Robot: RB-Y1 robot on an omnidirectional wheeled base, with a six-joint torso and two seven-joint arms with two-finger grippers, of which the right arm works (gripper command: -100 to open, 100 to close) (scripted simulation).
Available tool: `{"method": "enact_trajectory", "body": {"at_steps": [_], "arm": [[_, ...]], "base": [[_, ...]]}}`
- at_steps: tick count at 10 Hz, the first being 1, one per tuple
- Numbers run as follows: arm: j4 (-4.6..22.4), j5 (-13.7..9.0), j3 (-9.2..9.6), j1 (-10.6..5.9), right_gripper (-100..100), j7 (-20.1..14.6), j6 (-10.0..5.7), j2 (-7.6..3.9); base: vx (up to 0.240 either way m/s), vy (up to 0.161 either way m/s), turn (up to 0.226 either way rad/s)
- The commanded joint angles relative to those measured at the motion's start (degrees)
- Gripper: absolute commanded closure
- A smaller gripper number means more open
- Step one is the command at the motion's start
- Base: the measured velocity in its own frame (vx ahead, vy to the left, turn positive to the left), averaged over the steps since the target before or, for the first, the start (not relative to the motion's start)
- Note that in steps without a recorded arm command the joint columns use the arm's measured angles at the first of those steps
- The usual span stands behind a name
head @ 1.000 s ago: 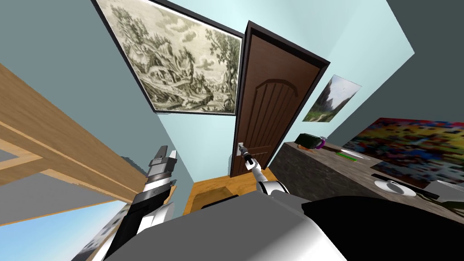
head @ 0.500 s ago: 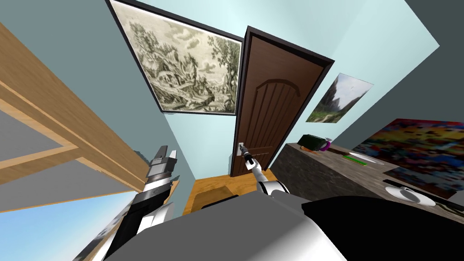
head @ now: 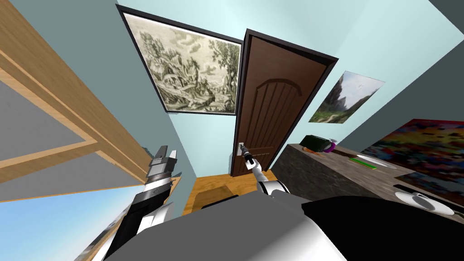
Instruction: Pull the door open
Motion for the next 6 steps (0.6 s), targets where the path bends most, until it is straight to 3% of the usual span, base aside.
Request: {"method": "enact_trajectory", "body": {"at_steps": [1, 3, 6], "arm": [[0.07, -0.59, 0.36, 0.07, 100, -1.58, 0.02, 0.31], [0.14, -3.09, 0.73, 0.09, 100, -5.37, 0.03, 0.1], [0.18, -4.45, 0.93, 0.1, 100, -8.36, 0.04, -0.02]], "base": [[-0.03, -0.019, 0.037], [-0.044, -0.032, 0.085], [-0.04, -0.029, 0.056]]}}
